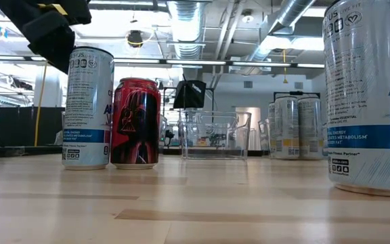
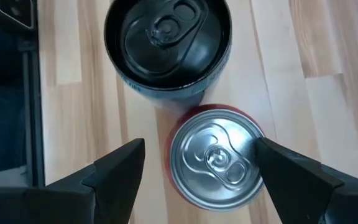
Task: Sort soda cans
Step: Put the red-black soda can into the middle transparent bin
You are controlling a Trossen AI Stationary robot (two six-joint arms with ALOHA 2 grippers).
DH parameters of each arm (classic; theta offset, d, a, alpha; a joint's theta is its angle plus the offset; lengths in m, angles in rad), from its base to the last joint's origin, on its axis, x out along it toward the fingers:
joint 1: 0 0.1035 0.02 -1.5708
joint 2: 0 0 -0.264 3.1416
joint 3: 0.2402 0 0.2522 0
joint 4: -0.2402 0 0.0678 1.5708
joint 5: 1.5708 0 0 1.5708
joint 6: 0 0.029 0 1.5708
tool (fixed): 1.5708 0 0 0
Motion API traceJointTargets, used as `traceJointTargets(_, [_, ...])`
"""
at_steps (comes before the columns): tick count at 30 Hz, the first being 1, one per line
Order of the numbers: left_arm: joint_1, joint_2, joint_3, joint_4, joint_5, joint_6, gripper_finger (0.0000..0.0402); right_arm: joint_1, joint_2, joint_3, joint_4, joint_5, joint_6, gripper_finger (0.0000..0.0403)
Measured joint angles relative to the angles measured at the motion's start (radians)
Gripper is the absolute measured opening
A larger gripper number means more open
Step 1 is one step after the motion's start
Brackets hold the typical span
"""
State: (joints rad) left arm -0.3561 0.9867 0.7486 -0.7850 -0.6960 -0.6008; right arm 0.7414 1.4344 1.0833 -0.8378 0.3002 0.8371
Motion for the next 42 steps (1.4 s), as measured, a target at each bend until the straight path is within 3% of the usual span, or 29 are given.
traceJointTargets(12, [0.000,0.000,0.000,0.036,0.000,0.022,0.0320,0.036,0.055,0.062,-0.043,0.029,-0.051,0.0328])
traceJointTargets(18, [0.000,0.000,0.000,0.046,-0.011,0.032,0.0320,0.073,0.052,0.145,-0.134,0.115,-0.057,0.0328])
traceJointTargets(34, [0.000,0.000,0.001,0.043,-0.014,0.016,0.0320,0.050,0.061,0.074,-0.126,0.121,-0.086,0.0351])
traceJointTargets(42, [0.000,0.000,0.001,0.042,-0.014,0.015,0.0320,0.002,0.060,0.020,-0.052,0.043,-0.106,0.0368])
